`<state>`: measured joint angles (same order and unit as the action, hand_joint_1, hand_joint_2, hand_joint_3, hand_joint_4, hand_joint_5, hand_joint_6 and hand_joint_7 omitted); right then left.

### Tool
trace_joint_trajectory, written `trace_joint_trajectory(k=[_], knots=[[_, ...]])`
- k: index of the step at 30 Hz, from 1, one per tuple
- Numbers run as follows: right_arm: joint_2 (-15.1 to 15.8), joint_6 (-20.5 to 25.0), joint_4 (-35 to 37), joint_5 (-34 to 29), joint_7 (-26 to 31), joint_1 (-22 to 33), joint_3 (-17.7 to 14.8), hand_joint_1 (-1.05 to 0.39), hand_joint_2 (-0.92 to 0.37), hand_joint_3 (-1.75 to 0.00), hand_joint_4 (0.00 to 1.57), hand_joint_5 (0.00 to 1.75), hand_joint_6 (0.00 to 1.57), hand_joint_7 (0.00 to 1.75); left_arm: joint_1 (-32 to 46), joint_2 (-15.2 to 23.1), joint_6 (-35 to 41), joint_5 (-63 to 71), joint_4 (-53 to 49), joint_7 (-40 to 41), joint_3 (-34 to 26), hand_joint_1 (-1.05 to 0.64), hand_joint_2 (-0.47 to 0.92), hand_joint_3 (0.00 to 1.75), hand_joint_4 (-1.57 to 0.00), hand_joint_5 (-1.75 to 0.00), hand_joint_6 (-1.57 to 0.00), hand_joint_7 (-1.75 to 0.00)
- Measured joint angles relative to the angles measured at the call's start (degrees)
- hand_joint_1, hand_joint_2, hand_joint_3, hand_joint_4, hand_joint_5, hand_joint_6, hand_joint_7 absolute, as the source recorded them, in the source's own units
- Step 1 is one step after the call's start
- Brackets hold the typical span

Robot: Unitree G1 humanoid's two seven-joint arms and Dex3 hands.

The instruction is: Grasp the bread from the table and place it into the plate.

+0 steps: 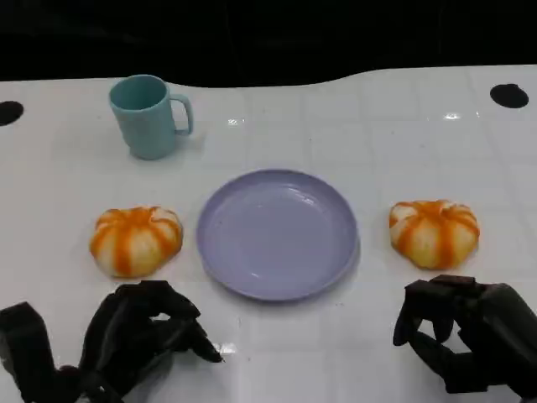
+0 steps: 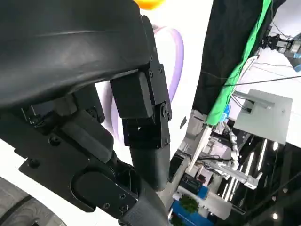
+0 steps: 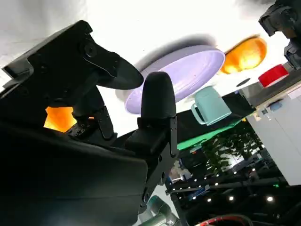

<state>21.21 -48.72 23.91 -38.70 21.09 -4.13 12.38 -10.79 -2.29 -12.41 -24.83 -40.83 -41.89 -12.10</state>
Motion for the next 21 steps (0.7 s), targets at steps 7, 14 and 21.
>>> trace_joint_trajectory(k=[7, 14, 21], knots=[[0.0, 0.0, -0.1, -0.1, 0.2, -0.1, 0.0, -0.10, -0.44, -1.11, 0.79, 1.63, 0.74, 1.16, 0.0, 0.0, 0.0, 0.0, 0.0, 0.0, 0.0, -1.05, 0.67, 0.00, -1.57, -0.61, -1.57, -0.34], [0.1, 2.4, -3.2, -0.4, 0.2, 0.0, -0.7, -0.16, -0.48, -0.86, 0.73, 1.41, 0.75, 0.87, 0.0, 0.0, -0.3, 0.0, 0.0, 0.0, 0.0, -1.05, 0.68, 0.01, -1.57, -0.60, -1.57, -0.33], [1.4, 5.5, -7.7, -0.3, -0.8, 0.4, -2.1, -0.27, -0.71, -0.43, 0.49, 0.99, 0.65, 0.40, -0.2, 0.0, -0.3, 0.0, -0.1, 0.0, 0.0, -1.05, 0.68, 0.00, -1.57, -0.61, -1.57, -0.33]])
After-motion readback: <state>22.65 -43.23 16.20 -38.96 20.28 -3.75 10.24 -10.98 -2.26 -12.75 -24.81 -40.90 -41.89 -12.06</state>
